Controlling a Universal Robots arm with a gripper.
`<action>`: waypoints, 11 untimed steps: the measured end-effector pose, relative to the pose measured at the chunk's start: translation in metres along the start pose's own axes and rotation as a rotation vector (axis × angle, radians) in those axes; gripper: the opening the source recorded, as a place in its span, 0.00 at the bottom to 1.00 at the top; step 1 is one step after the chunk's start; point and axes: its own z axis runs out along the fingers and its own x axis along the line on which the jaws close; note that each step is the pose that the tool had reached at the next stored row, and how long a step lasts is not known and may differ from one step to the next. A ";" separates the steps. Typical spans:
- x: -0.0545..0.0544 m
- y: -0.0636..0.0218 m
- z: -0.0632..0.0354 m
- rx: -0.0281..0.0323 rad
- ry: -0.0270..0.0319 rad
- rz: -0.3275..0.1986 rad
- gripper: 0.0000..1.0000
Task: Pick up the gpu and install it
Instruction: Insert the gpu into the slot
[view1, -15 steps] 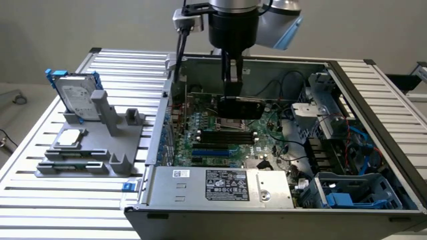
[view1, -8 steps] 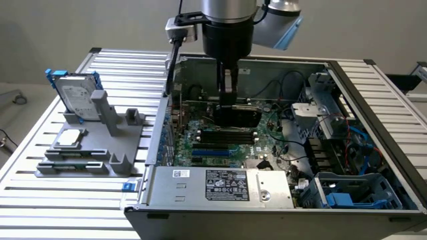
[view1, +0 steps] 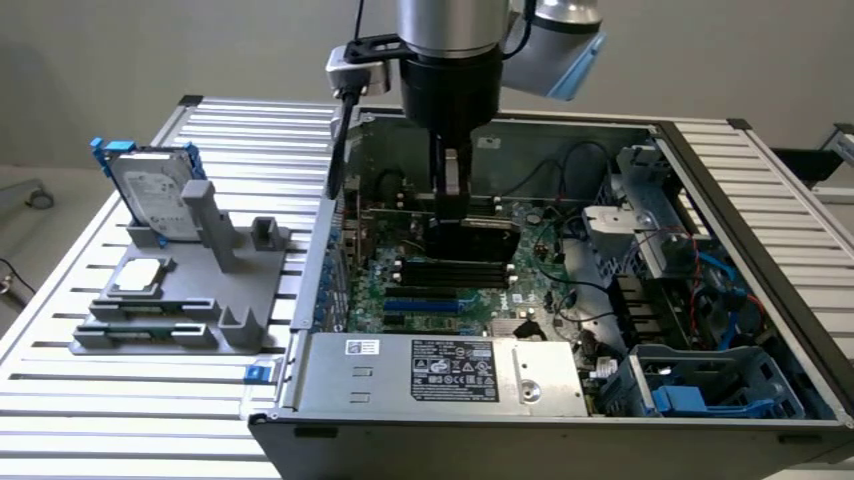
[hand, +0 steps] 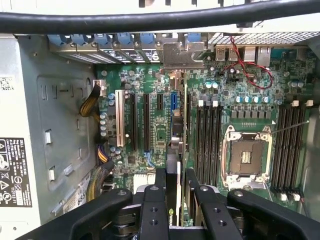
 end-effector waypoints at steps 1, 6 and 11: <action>0.000 0.0003 0.0011 0.0004 0.0000 0.000 0.26; 0.001 0.0019 0.0068 0.0019 0.0000 0.000 0.26; 0.001 0.0025 0.0087 0.0054 0.0005 0.000 0.26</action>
